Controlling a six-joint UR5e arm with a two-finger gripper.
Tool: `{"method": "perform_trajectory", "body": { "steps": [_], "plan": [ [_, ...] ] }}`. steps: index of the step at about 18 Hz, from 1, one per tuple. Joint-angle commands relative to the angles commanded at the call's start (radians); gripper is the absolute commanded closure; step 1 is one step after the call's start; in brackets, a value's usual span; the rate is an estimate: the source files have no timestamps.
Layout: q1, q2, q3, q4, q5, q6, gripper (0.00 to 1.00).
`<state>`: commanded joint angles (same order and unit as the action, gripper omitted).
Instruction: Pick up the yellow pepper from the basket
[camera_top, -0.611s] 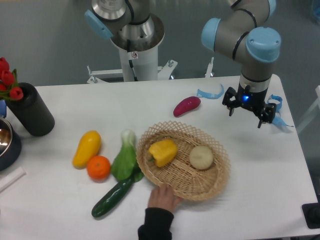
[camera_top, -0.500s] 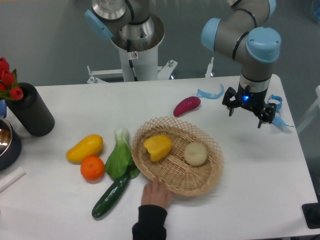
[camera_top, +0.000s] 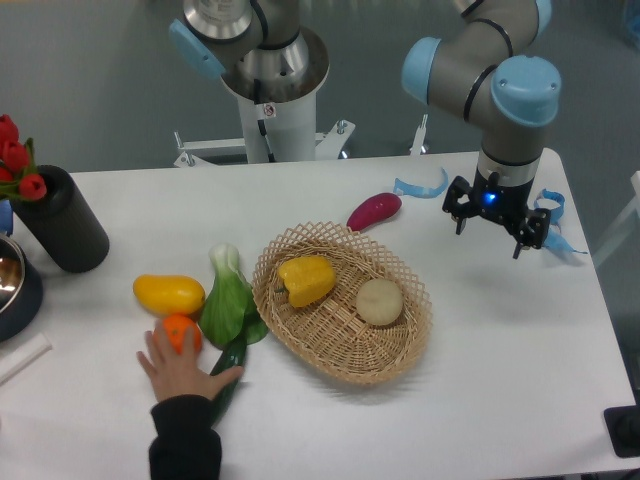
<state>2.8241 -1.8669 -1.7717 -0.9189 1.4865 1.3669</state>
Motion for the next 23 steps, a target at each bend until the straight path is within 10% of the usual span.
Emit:
{"method": "perform_trajectory", "body": {
  "steps": [16, 23],
  "plan": [
    [-0.215, 0.077, -0.086, 0.018, -0.091, -0.313, 0.0],
    [-0.268, 0.092, -0.159, 0.009, -0.062, -0.02, 0.0]
  ]
}}
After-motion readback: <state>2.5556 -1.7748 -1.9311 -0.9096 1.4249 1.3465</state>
